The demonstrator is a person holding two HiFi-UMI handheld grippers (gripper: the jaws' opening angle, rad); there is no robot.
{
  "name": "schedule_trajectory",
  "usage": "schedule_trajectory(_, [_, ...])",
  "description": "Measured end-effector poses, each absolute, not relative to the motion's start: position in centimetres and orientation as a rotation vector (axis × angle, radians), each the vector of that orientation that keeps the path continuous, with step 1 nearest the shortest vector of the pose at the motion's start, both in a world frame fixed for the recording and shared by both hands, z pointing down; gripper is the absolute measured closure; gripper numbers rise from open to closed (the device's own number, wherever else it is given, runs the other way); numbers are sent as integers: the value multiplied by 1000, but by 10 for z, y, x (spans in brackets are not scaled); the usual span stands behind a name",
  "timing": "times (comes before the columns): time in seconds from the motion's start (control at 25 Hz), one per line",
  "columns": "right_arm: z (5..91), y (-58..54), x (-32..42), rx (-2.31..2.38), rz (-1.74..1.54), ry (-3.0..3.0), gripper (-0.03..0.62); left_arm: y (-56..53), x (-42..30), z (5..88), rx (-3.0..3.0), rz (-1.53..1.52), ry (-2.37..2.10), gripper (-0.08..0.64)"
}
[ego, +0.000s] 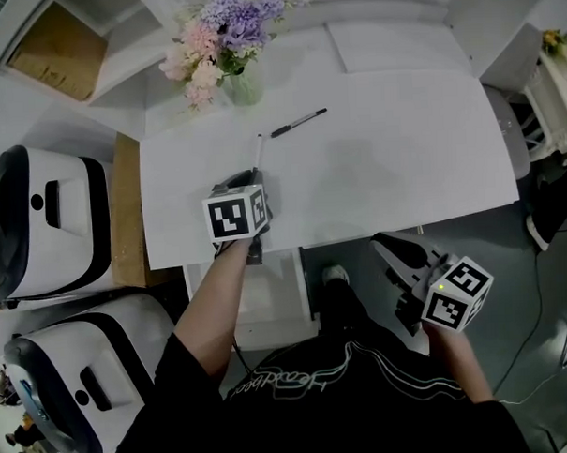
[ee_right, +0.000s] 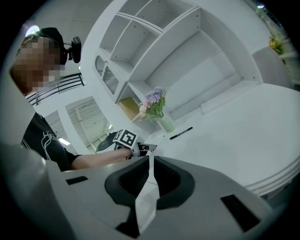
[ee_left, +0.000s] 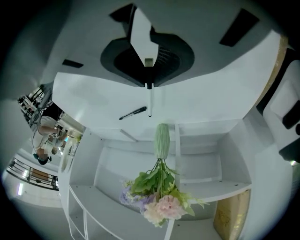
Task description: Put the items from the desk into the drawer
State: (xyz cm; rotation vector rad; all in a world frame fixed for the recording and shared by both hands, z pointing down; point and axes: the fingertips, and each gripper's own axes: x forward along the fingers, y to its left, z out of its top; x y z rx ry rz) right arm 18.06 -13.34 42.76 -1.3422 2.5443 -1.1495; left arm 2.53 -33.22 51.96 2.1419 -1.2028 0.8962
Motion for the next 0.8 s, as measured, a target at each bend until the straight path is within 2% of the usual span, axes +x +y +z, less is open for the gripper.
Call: schedule_trajectory(0.8, [400,-68,58,-1227,-1057,2649,532,-172,-55,414,2474,718,-926,488])
